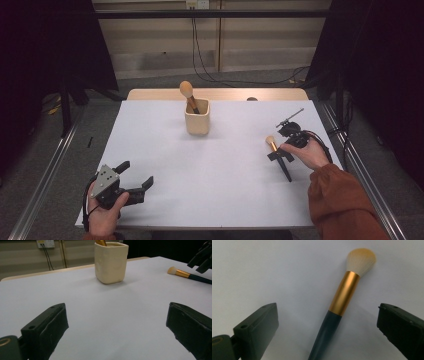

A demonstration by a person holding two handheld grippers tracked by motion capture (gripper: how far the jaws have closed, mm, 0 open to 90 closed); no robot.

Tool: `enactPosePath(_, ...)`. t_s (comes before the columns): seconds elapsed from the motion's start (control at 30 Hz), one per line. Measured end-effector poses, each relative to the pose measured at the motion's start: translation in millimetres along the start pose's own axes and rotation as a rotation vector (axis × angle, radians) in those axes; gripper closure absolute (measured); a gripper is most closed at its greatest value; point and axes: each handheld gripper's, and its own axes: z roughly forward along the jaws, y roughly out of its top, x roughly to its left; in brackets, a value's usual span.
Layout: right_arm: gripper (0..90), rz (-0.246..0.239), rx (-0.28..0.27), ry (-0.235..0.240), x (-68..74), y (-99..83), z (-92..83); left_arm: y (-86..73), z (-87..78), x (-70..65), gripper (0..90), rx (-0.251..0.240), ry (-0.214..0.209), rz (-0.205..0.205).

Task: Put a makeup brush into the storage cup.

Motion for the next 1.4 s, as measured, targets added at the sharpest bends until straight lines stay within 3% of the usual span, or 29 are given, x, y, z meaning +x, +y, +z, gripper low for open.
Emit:
enactPosePath(0.17, 6.1, 0.000, 0.060, -0.038, 0.1, 4.4, 6.0, -0.1, 0.0, 0.2, 3.6, 0.000, 0.000, 0.001)
enactPosePath(0.3, 13.6, -0.001, 0.092, -0.035, -2.1, 5.2, 10.0, -0.1, 0.1, 0.0, 3.6, 0.000, 0.000, 0.001)
enactPosePath(0.6, 41.1, 0.010, 0.142, -0.014, -0.6, 6.1, 16.0, -0.2, 0.7, -0.3, 3.6, 0.005, -0.004, 0.002)
enactPosePath(0.77, 46.2, 0.006, 0.162, -0.037, -0.1, 7.7, 18.3, -0.5, 1.0, 0.0, 3.6, 0.007, -0.004, 0.002)
enactPosePath(0.9, 54.9, 0.017, 0.182, -0.085, 1.9, 11.3, 20.4, -0.4, 0.9, 0.1, 3.6, 0.007, -0.004, 0.006)
enactPosePath(1.07, 57.6, 0.009, 0.203, -0.100, 2.5, 13.6, 21.2, -0.5, 1.1, 0.1, 3.6, 0.008, -0.005, 0.005)
enactPosePath(1.4, 70.8, 0.058, 0.232, -0.120, 1.9, 17.6, 21.2, -0.6, 1.4, -0.3, 3.6, 0.009, -0.009, 0.010)
